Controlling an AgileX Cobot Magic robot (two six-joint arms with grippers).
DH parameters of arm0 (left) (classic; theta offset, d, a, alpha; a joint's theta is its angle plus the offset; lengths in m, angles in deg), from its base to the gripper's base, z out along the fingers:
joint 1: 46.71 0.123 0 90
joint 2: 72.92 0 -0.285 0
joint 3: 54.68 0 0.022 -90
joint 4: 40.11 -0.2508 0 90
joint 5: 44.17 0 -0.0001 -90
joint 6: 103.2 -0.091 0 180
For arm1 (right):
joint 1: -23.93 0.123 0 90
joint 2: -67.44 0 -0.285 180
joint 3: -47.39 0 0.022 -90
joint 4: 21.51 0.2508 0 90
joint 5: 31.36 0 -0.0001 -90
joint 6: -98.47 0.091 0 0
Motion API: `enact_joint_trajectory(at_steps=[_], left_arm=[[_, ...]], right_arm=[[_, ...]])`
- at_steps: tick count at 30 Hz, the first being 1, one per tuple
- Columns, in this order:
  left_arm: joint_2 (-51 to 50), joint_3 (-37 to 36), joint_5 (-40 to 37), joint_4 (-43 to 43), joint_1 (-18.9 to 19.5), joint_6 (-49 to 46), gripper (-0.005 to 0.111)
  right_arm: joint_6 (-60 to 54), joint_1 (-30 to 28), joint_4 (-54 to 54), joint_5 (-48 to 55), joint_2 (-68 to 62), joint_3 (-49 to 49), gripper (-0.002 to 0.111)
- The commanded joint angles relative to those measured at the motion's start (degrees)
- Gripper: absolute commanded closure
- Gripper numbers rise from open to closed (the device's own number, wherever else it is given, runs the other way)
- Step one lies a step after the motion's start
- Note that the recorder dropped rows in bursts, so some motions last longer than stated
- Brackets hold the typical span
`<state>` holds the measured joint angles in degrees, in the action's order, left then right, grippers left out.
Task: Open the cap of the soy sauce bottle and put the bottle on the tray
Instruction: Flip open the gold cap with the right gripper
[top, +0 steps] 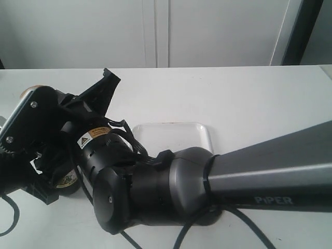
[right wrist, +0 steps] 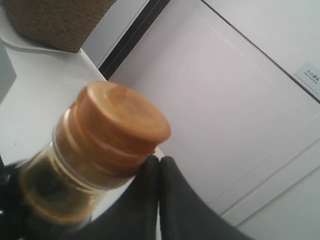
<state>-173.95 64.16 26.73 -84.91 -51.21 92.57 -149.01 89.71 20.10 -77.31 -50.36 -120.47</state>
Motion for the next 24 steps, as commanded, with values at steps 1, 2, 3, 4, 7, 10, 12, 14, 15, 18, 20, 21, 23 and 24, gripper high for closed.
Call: enact_joint_trajectory(at_steps=[1,2,3,4,7,10,12,14,15,18,20,21,23,24], left_arm=[[-0.16,-0.61,-0.94,-1.93,-0.28,-0.31,0.106],[-0.16,-0.61,-0.94,-1.93,-0.28,-0.31,0.106],[-0.16,-0.61,-0.94,-1.93,-0.28,-0.31,0.106],[-0.16,-0.61,-0.94,-1.93,-0.28,-0.31,0.106],[-0.16,-0.61,-0.94,-1.93,-0.28,-0.31,0.106],[-0.16,-0.61,-0.94,-1.66,-0.28,-0.32,0.106],[-0.16,-0.61,-0.94,-1.51,-0.28,-0.32,0.106],[-0.16,-0.61,-0.94,-1.51,-0.28,-0.32,0.106],[-0.16,-0.61,-0.94,-1.51,-0.28,-0.32,0.106],[-0.16,-0.61,-0.94,-1.51,-0.28,-0.32,0.106],[-0.16,-0.61,-0.94,-1.51,-0.28,-0.32,0.106],[-0.16,-0.61,-0.94,-1.51,-0.28,-0.32,0.106],[-0.16,-0.61,-0.94,-1.51,-0.28,-0.32,0.106],[-0.16,-0.61,-0.94,-1.51,-0.28,-0.32,0.106]], right_arm=[[-0.29,0.42,-0.46,1.75,0.13,-0.82,0.108],[-0.29,0.42,-0.32,1.75,0.13,-1.09,0.108],[-0.29,0.42,-0.22,1.87,0.13,-1.21,0.108],[-0.29,0.42,-0.22,1.98,0.13,-1.46,0.108],[-0.29,0.42,0.17,2.3,0.13,-1.98,0.108],[-0.29,0.42,0.74,2.38,0.13,-2.52,0.108],[-0.29,0.42,0.92,2.38,0.13,-2.93,0.108],[-0.29,0.42,1.05,2.62,0.13,-3.42,0.108],[-0.29,0.42,1.3,2.93,0.13,-3.53,0.108],[-0.29,0.42,1.3,3.2,0.13,-3.86,0.108],[-0.29,0.42,1.3,3.2,0.13,-3.86,0.108],[-0.29,0.42,1.3,3.2,0.13,-3.86,0.108],[-1.28,0.42,1.3,3.2,0.24,-4.05,0.108],[-1.73,0.42,1.3,3.2,0.24,-4.28,0.108]])
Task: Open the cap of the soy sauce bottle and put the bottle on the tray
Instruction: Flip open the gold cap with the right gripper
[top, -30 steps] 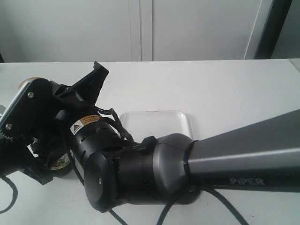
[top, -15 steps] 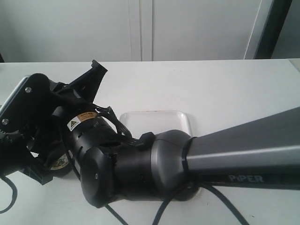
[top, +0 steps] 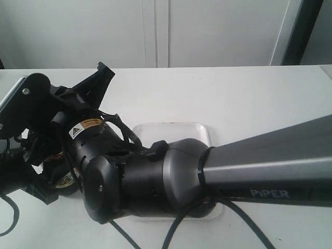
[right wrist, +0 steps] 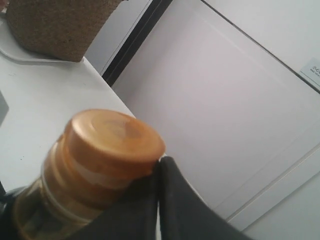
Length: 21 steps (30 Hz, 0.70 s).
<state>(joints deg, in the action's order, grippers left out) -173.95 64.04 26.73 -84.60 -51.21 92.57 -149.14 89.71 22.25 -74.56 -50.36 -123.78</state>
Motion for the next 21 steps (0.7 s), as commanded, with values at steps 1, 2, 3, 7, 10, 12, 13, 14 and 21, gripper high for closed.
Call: enact_joint_trajectory(at_steps=[1,2,3,7,10,12,13,14,21], left_arm=[[-0.16,-0.48,-0.94,-1.83,-0.28,-0.32,0.106],[-0.16,-0.48,-0.94,-1.83,-0.28,-0.32,0.106],[-0.16,-0.48,-0.94,-1.83,-0.28,-0.32,0.106],[-0.16,-0.48,-0.94,-1.83,-0.28,-0.32,0.106],[-0.16,-0.48,-0.94,-1.83,-0.28,-0.32,0.106],[-0.16,-0.48,-0.94,-1.5,-0.28,-0.32,0.106],[-0.16,-0.48,-0.94,-1.45,-0.28,-0.32,0.106],[-0.16,-0.48,-0.94,-1.45,-0.28,-0.32,0.106],[-0.16,-0.48,-0.94,-1.45,-0.28,-0.32,0.106]], right_arm=[[-1.91,0.42,-0.96,0.45,0.24,-1.4,0.108],[-2.25,0.42,-0.96,0.45,0.24,-1.85,0.108],[-2.67,0.42,-0.96,0.62,0.24,-2.55,0.108],[-2.8,0.42,-0.96,2.93,0.24,-5.75,0.108],[-2.8,0.42,-1.07,8.2,0.24,-8.58,0.108],[-2.8,0.42,-1.07,11.88,0.24,-10.23,0.108],[-2.69,0.42,-0.9,12.57,0.24,-10.61,0.108],[-2.69,0.42,-0.43,12.53,0.24,-10.88,0.108],[-2.69,-0.54,7.85,13.33,1.96,-11.01,0.108]])
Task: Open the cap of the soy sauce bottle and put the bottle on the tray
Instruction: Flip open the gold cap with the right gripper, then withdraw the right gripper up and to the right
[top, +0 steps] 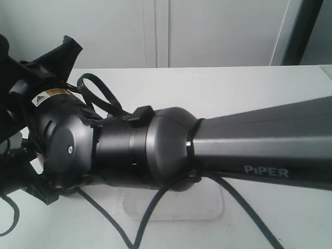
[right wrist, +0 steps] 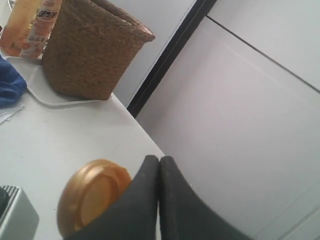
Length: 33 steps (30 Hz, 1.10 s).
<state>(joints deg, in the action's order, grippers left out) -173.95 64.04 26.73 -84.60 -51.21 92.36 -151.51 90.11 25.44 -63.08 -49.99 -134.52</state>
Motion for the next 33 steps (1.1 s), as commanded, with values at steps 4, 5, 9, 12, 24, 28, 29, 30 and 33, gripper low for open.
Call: enact_joint_trajectory(at_steps=[4,5,9,12,24,28,29,30,33], left_arm=[[-0.16,-0.48,-0.94,-1.43,-0.28,-0.1,0.106],[-0.16,-0.48,-0.94,-1.43,-0.28,-0.1,0.106],[-0.16,-0.48,-0.94,-1.15,-0.28,-0.1,0.106],[-0.16,-0.48,-0.94,-0.99,-0.28,-0.21,0.106],[-0.16,-0.48,-0.94,-0.99,-0.28,-0.2,0.106],[-0.16,-0.48,-0.94,-0.99,-0.28,-0.2,0.106],[-0.16,-0.48,-0.94,-0.99,-0.28,-0.2,0.106],[-0.16,-0.48,-0.94,-0.99,-0.28,-0.2,0.106],[-0.16,-0.48,-0.94,-0.99,-0.28,-0.1,0.106]], right_arm=[[1.18,-2.93,8.56,6.04,3.31,-0.27,0.108],[1.29,-3.69,9.64,7.4,4.03,-0.27,0.108],[1.29,-8.13,10.2,20.24,7.23,-0.27,0.108],[1.45,-11.96,10.2,31.41,9.63,-0.16,0.108],[9.89,-22.27,-6.02,67.15,13.13,-0.16,0.108],[22.52,-24.48,-20.55,72.35,13.68,-0.28,0.108],[25.47,-25.14,-24.09,73.66,13.83,-0.28,0.108],[28.41,-25.81,-27.64,74.9,14.09,-0.28,0.108],[38.13,-28.62,-36.07,77.59,14.9,-0.28,0.108]])
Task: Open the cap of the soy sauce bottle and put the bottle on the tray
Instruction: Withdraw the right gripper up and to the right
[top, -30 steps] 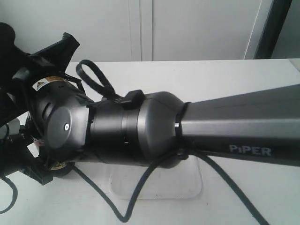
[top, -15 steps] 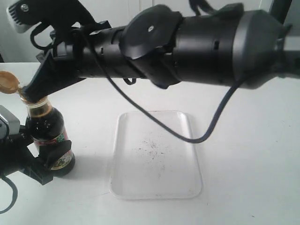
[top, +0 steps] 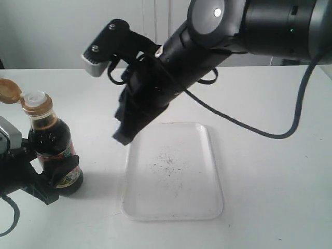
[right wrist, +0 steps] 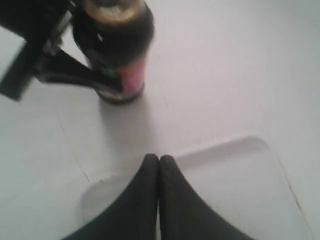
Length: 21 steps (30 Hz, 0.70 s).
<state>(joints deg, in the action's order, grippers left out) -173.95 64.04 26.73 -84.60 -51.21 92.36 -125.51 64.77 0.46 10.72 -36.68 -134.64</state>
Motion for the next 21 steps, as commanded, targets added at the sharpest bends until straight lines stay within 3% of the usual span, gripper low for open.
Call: enact_joint_trajectory(at_steps=[1,7,15,21], left_arm=[[-0.16,-0.48,-0.94,-0.99,-0.28,0.07,0.106],[-0.16,-0.48,-0.94,-0.99,-0.28,0.28,0.106],[-0.03,-0.48,-0.94,-0.02,-0.28,1.27,0.107],[-0.03,-0.48,-0.94,0.49,-0.28,1.54,0.107]], right_arm=[[14.43,-4.19,-13.07,4.77,1.92,-0.16,0.108],[29.77,-11.38,-24.15,10.2,4.98,0.05,0.108],[31.72,-18.96,-26.64,13.5,9.27,0.05,0.108],[32.39,-26.37,-26.64,7.37,14.1,6.18,0.108]])
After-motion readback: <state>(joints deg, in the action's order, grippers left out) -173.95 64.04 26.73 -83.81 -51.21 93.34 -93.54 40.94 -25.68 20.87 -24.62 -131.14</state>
